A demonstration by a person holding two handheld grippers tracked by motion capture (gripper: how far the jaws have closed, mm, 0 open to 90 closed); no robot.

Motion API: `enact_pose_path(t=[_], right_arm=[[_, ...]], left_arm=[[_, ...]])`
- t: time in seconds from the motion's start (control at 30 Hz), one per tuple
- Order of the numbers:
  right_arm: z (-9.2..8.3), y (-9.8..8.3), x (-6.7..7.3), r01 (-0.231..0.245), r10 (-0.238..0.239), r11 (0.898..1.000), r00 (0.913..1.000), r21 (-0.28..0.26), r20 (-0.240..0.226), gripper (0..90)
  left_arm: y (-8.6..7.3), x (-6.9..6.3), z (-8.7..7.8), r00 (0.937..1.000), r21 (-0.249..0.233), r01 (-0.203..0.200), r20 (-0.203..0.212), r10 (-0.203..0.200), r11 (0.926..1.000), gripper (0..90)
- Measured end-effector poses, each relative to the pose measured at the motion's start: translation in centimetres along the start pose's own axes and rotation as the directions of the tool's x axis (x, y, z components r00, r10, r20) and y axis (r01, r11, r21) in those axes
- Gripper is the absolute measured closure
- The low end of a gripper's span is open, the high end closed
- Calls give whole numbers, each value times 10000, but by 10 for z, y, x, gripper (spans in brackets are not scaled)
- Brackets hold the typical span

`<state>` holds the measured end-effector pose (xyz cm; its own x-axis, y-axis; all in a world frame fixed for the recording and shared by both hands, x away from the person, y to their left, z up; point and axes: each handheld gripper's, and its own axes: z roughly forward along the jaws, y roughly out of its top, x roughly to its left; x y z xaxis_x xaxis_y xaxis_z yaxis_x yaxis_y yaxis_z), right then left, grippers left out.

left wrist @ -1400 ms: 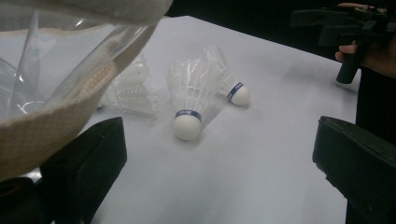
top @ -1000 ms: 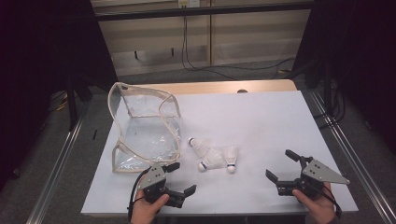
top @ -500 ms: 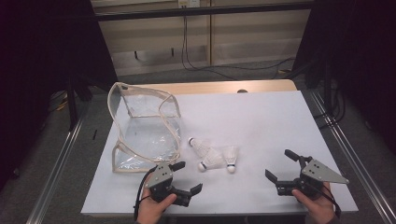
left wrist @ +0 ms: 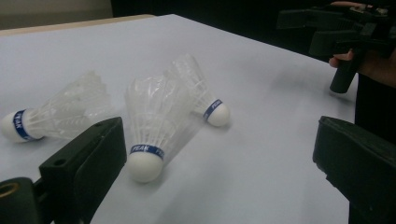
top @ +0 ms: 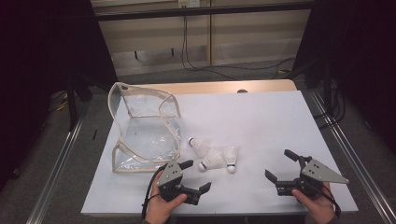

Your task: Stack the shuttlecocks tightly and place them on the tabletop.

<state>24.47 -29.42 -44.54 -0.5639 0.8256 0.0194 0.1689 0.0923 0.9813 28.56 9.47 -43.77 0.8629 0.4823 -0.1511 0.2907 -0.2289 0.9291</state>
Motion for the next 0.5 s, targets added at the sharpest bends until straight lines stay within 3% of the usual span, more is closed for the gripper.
enact_pose_path(t=[0.23,0.5], right_arm=[[-1,0,-1,22,-22,10000,10000,20,26,7],[-1,0,0,75,-75,10000,10000,17,14,8]], left_arm=[[8,-6,14,9999,25,-113,70,112,9999,29],[21,-9,26,10000,-158,52,-38,-52,9999,30]])
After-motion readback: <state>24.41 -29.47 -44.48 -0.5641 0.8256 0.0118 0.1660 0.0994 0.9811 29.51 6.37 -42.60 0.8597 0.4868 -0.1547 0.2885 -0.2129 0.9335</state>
